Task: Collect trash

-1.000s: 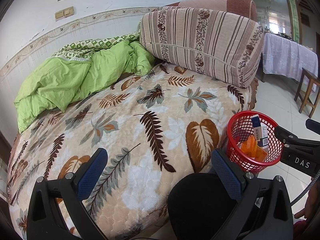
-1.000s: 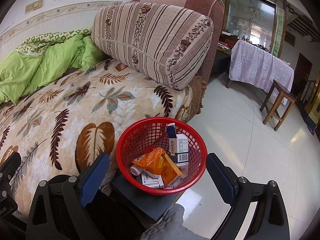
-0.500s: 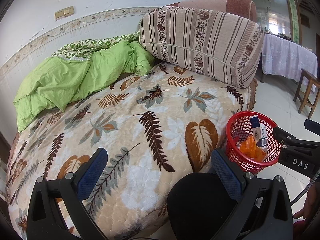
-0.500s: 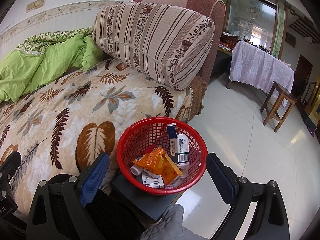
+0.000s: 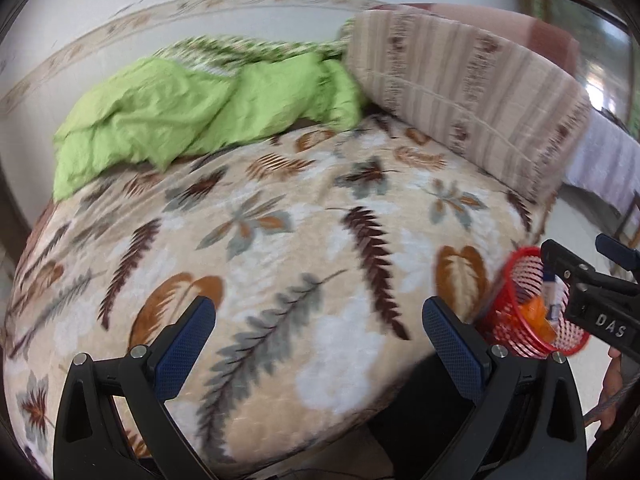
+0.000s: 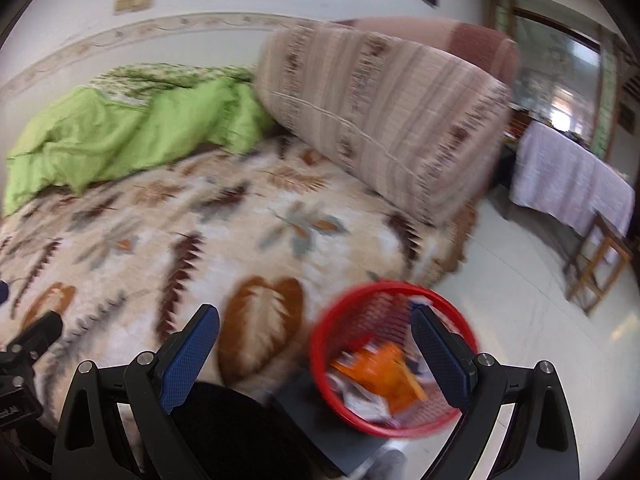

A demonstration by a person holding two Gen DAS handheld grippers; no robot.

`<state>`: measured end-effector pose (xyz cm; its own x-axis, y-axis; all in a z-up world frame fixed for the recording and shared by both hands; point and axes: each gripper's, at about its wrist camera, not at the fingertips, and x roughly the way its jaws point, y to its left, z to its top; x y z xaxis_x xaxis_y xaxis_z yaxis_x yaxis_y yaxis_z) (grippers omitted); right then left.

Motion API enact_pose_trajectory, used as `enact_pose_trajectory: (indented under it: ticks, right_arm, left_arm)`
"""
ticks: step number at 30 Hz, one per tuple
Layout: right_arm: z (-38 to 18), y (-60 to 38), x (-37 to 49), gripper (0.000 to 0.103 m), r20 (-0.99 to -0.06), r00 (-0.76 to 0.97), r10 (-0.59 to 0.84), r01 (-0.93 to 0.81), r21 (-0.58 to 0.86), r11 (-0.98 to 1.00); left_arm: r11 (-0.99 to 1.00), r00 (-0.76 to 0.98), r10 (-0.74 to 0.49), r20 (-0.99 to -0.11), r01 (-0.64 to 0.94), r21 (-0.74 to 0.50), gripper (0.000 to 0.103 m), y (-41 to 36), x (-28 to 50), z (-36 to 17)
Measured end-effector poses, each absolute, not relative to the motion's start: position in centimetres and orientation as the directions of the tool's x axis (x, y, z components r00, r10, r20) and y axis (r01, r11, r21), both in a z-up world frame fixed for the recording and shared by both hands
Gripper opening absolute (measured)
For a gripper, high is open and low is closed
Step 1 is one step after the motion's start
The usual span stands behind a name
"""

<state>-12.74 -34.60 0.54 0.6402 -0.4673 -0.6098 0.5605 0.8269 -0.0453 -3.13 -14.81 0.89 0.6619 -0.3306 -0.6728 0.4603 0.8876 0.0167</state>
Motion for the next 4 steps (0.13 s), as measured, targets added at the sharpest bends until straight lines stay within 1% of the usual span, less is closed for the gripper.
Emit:
enact_pose_trajectory:
  ticks: [3, 4]
  right_arm:
    - [0.6, -32.6, -7.6, 0.100, -0.619, 0.713, -0.328, 0.423, 0.007, 0.906]
    - [0.2, -31.7, -5.6, 0.102, -0.632, 0.715, -0.299, 0.384, -0.003, 0.923]
  left_arm:
    - [0.935, 0.650, -0.281, -0.706, 0.351, -0.049, 0.103, -11.0, -0.1, -0.1]
    - [0.957, 0.650, -0.231, -0.724, 0.285, -0.049, 0.103, -9.6, 1.4, -0.8]
